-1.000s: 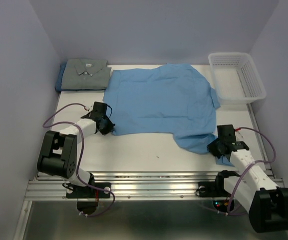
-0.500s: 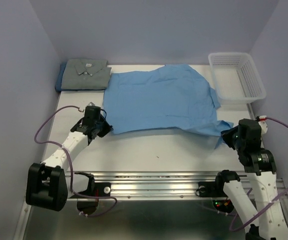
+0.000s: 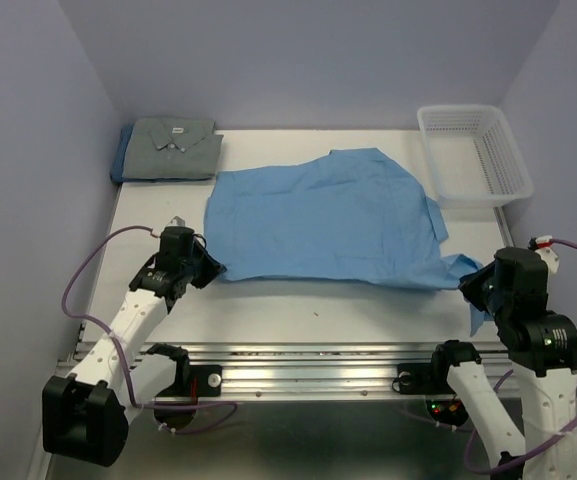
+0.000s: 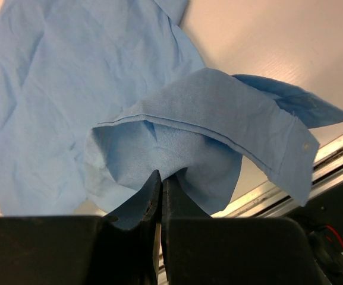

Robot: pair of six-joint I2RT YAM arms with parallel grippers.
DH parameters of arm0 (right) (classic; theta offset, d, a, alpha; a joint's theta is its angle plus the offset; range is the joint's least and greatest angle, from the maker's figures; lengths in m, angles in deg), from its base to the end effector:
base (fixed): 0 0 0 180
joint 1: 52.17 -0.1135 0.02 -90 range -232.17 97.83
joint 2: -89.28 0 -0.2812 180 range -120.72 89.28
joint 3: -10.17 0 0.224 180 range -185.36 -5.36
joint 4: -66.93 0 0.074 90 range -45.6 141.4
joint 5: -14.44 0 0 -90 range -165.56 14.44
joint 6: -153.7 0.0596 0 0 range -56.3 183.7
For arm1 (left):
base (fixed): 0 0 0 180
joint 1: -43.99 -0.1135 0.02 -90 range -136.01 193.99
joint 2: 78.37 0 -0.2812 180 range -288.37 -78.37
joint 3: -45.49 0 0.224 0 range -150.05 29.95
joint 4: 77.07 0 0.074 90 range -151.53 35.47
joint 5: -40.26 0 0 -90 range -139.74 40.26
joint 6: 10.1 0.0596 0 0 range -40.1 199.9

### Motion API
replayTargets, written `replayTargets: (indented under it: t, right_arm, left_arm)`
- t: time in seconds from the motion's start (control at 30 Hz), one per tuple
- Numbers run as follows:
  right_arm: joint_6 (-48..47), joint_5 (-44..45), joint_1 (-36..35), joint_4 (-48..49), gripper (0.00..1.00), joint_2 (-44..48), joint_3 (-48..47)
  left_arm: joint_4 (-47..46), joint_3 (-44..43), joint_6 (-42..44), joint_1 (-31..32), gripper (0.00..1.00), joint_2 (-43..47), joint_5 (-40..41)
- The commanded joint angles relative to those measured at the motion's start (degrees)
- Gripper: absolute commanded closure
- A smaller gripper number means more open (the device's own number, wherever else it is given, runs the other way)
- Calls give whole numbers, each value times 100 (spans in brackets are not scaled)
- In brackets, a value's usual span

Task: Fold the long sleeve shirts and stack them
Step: Fold the shirt

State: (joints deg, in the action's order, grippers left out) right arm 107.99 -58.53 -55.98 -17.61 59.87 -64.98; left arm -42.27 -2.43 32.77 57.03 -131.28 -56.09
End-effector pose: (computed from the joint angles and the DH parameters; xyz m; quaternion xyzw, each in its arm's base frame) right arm 0.0345 -0.0152 0.3299 0.3686 0.8147 0.0522 0.4446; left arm 0.1699 -0.0461 0.2331 -0.2426 0.8713 -0.2558 0.3414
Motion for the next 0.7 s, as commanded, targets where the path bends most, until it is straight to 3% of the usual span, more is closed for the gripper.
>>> replayTargets:
  t: [0.0, 0.17, 0.5, 0.67]
  right_arm:
    - [-535, -148, 3, 666, 99, -214, 169]
    - [-824, 54, 3, 1776, 99, -767, 205]
    - [-2231, -921, 3, 3929, 99, -2972, -339]
    - [-3380, -1228, 3, 4843, 99, -3781, -805]
  left_arm:
    - [77, -66, -50, -12, 100, 9, 151]
    - [-46, -408, -59, -3, 100, -447, 300]
    - [68, -1752, 117, -21, 100, -2003, 863]
    - [130, -2210, 161, -38, 100, -2820, 925]
